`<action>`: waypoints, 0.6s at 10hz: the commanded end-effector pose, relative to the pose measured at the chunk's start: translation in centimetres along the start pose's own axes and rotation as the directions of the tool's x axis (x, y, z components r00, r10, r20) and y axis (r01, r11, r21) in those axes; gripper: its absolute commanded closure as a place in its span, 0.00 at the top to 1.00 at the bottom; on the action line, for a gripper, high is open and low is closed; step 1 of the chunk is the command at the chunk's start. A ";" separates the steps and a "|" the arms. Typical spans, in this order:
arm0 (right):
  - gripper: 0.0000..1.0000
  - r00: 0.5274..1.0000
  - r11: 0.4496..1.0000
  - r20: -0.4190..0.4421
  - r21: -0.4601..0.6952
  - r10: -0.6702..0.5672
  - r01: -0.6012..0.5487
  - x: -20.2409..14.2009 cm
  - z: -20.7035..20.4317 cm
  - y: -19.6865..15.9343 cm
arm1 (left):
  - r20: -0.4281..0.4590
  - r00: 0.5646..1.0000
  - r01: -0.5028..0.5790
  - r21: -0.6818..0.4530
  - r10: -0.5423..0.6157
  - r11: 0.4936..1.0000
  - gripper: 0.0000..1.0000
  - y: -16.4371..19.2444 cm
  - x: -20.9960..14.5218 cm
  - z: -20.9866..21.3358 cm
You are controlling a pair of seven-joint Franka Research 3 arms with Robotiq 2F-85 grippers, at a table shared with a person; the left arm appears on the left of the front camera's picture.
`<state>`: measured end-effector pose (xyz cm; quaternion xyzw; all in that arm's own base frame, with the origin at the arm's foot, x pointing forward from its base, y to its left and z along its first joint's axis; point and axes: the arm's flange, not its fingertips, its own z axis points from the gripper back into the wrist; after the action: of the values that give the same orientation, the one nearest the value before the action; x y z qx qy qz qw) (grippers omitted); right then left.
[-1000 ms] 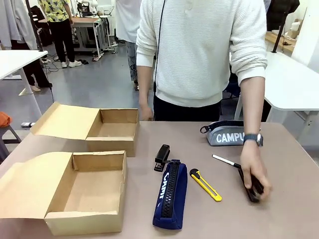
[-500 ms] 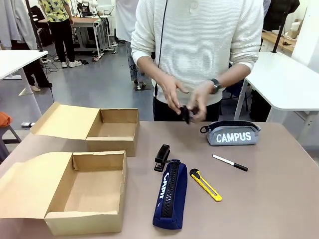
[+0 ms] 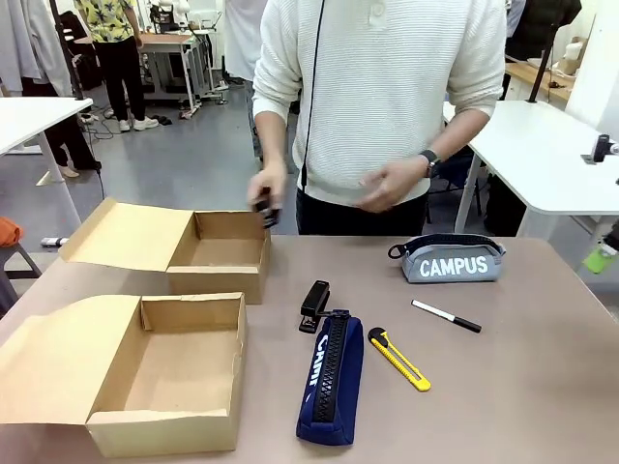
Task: Place items inside the box.
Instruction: Pick up a Pencil pouch or Stapler and place it inside the Mailer Box closest to the robot.
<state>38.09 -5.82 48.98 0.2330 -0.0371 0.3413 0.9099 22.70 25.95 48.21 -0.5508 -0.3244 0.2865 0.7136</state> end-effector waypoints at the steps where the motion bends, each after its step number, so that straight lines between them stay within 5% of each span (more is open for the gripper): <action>1: 1.00 0.998 0.999 0.054 0.038 -0.040 0.038 -0.2 0.0 0.5 | 0.005 1.000 0.021 -0.021 -0.021 1.000 1.00 -0.1 0.0 0.1; 3: 1.00 1.000 1.000 0.006 -0.002 -0.002 0.002 -0.5 0.5 0.0 | 0.005 1.000 0.021 -0.021 -0.021 1.000 1.00 -0.1 0.0 0.1; 4: 1.00 0.934 0.945 -0.165 -0.028 0.316 -0.325 4.2 -0.4 -0.9 | 0.005 1.000 0.021 -0.021 -0.021 1.000 1.00 -0.1 0.0 0.1; 5: 1.00 0.873 0.870 -0.214 -0.142 0.438 -0.471 8.7 -0.9 -2.0 | 0.005 1.000 0.021 -0.021 -0.021 1.000 1.00 -0.1 0.0 0.1; 6: 1.00 0.787 0.780 -0.223 -0.138 0.576 -0.610 12.5 -1.9 -3.0 | 0.005 1.000 0.021 -0.021 -0.021 1.000 1.00 -0.1 0.0 0.1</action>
<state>45.70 1.58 48.97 0.1318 -0.0227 0.5396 0.8312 22.68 25.96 48.23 -0.5505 -0.3249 0.2863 0.7137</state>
